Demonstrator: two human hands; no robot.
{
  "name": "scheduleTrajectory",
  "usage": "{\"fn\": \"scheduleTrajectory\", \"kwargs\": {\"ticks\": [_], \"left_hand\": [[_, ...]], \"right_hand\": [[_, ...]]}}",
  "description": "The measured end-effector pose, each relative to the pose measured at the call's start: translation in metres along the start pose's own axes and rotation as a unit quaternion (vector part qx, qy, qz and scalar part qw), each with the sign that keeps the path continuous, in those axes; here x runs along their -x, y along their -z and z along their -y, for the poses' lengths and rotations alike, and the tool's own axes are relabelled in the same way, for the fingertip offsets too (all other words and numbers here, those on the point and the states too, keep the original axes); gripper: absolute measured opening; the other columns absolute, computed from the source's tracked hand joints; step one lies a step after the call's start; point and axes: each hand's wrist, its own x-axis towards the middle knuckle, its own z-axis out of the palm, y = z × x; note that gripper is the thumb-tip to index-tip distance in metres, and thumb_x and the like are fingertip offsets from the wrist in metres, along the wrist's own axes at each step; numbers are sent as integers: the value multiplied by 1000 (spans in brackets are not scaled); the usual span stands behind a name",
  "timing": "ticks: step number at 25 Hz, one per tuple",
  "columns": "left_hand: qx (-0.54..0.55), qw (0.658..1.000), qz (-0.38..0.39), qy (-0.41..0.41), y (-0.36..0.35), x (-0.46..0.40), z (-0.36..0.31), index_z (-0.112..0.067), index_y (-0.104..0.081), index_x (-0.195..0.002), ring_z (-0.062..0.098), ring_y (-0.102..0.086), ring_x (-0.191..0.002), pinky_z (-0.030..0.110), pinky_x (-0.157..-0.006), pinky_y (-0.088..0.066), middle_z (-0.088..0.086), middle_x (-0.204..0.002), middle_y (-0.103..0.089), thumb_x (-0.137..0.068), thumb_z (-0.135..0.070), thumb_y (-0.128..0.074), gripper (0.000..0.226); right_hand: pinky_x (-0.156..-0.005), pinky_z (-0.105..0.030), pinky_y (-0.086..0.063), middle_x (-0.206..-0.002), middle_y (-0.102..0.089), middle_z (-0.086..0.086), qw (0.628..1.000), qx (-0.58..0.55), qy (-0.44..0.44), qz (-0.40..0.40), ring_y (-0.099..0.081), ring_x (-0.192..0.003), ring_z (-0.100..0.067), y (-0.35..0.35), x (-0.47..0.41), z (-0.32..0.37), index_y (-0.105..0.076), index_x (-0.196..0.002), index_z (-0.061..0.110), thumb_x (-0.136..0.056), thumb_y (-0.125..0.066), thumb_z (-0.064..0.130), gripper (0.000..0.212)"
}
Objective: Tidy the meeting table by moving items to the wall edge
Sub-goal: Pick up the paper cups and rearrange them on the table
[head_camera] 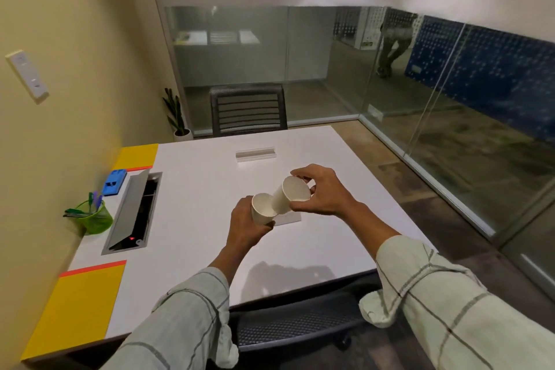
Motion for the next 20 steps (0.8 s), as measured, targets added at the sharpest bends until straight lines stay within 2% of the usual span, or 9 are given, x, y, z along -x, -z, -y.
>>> {"fn": "scheduleTrajectory", "kwargs": {"ticks": [4,8,10,14,20], "left_hand": [[2,1000,18,-7,-31,-12,-18,-19,-60,-105,19,-60,-89,30,-73,-50,-3,-99,-65,-53,-23,-87,59],[11,1000,23,-4,-63,-32,-24,-20,-51,-113,21,-60,-91,34,-75,-52,0,-102,-66,-54,-25,-86,68],[14,1000,14,5,-81,-41,-24,-19,-50,-112,23,-60,-92,36,-76,-53,1,-101,-65,-55,-23,-86,68],[33,999,-18,25,-116,-71,-12,-22,-51,-102,19,-61,-90,32,-73,-51,-7,-96,-62,-52,-27,-86,62],[21,996,-48,68,-151,-99,-3,-25,-48,-107,16,-60,-89,26,-70,-49,-10,-97,-61,-53,-27,-86,65]], "right_hand": [[-84,-35,-58,-117,-64,-4,997,23,-68,-22,-60,-101,-16,28,13,-41,-63,-125,15,-57,-91,39,77],[-91,-38,-54,-120,-62,-5,989,43,-143,-8,-60,-106,-22,32,18,-96,-61,-126,14,-56,-91,41,81],[-90,-37,-53,-119,-62,-5,983,56,-172,15,-60,-107,-23,29,14,-124,-61,-126,14,-56,-90,40,81],[-90,-36,-52,-120,-59,-4,977,71,-186,79,-59,-111,-24,12,-11,-179,-59,-129,16,-57,-88,41,81],[-97,-39,-51,-128,-54,-4,963,75,-195,169,-55,-118,-25,-19,-46,-243,-52,-136,16,-61,-87,45,87]]}}
